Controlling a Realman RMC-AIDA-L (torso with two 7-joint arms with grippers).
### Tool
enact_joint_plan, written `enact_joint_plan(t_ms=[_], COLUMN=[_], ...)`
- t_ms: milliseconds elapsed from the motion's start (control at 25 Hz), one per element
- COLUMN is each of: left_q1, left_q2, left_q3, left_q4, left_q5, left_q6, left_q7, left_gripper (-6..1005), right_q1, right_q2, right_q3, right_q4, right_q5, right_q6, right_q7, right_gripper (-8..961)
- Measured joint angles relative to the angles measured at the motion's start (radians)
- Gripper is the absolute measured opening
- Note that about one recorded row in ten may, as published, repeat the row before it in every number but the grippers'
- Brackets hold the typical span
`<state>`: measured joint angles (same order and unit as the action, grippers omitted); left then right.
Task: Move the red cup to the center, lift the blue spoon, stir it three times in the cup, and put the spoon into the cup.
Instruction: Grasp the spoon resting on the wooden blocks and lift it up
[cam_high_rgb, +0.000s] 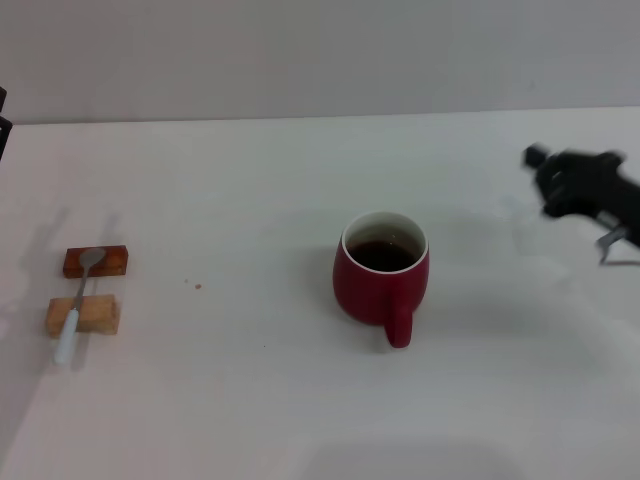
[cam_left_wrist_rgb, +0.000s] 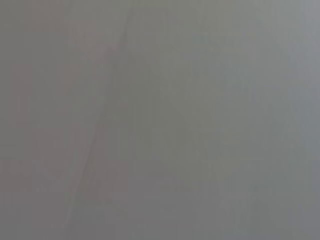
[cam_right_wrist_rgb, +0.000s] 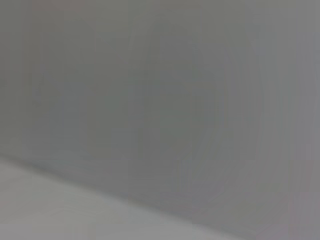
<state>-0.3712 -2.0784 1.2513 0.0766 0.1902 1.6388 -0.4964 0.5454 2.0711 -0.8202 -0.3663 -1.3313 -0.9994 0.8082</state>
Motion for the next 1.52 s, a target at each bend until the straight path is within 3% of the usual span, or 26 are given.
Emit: enact_joint_plan(t_ms=[40, 80, 240, 440, 800, 1040, 1440, 1520], left_q1=[0.0, 0.0, 0.005, 0.007, 0.009, 0.023, 0.102, 0.119], left_q2=[0.0, 0.0, 0.0, 0.0, 0.0, 0.004, 0.006, 0.01], left_q3=[0.001, 0.001, 0.003, 0.004, 0.006, 0.069, 0.18, 0.22], left_q4=[0.0, 0.0, 0.0, -0.003, -0.013, -0.029, -0.022, -0.016], left_q5=[0.0, 0.0, 0.0, 0.004, 0.005, 0.009, 0.01, 0.011], left_q6=[0.0, 0.0, 0.001, 0.001, -0.002, -0.007, -0.001, 0.0], left_q7=[0.0, 0.0, -0.001, -0.002, -0.002, -0.005, -0.034, -0.051], left_gripper=[680, 680, 680, 681, 681, 681, 681, 681], right_q1=[-0.023, -0.023, -0.067, -0.089, -0.092, -0.069, -0.018, -0.008], right_q2=[0.001, 0.001, 0.003, 0.003, 0.003, 0.003, -0.001, -0.001], right_q3=[0.001, 0.001, 0.001, 0.001, 0.008, 0.021, 0.106, 0.121], right_q4=[-0.006, -0.006, 0.016, 0.068, 0.091, 0.123, 0.154, 0.153], right_q5=[0.116, 0.116, 0.394, 0.627, 0.789, 0.861, 0.865, 0.866], right_q6=[-0.01, -0.01, -0.088, -0.196, -0.264, -0.261, -0.197, -0.178], right_q7=[-0.059, -0.059, -0.212, -0.333, -0.401, -0.482, -0.573, -0.58], right_gripper=[-1, -1, -2, -1, 8, 39, 454, 456])
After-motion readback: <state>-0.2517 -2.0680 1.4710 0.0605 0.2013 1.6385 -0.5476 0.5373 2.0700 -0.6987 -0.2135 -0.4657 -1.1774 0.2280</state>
